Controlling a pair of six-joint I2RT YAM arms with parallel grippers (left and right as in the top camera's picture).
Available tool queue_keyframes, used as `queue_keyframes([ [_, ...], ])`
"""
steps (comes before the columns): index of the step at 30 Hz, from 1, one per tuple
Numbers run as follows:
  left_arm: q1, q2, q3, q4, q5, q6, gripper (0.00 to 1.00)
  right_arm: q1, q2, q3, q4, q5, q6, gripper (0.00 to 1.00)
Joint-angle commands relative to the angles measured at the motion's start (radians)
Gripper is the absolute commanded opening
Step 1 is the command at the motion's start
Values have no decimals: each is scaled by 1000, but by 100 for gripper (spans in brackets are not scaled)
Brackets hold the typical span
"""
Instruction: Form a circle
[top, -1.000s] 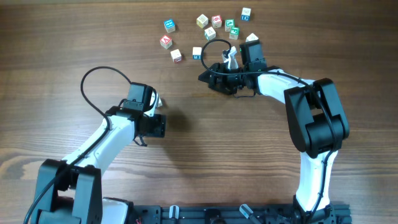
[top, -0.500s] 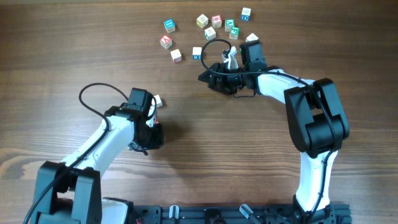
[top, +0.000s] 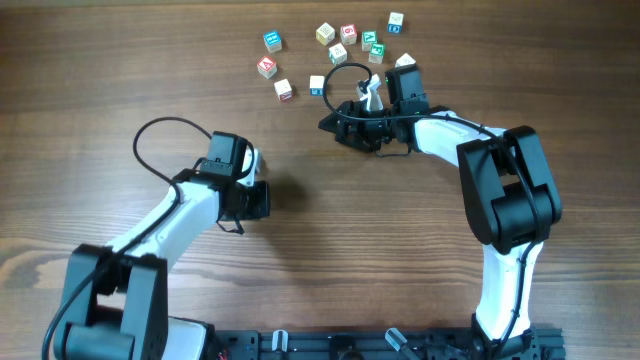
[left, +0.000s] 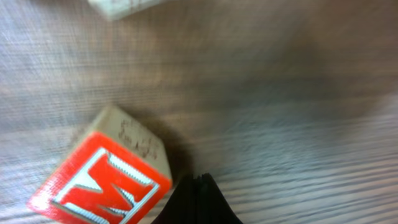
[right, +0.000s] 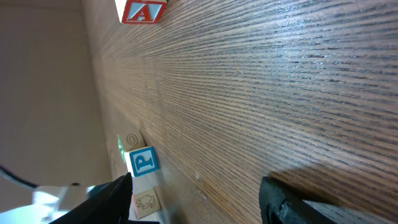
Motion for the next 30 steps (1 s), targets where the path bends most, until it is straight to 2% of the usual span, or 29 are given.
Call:
queue_keyframes([
  [1, 3, 51, 3, -44, 8, 23, 4, -7, 42, -28, -20, 143, -6, 67],
  [7, 5, 56, 3, -49, -109, 19, 4, -7, 42, -28, -20, 143, -6, 68],
  [14, 5, 56, 3, -95, -174, 2, 4, -7, 42, -28, -20, 143, -6, 68],
  [30, 5, 56, 3, -72, -300, -15, 5, -7, 42, -28, -20, 143, -6, 68],
])
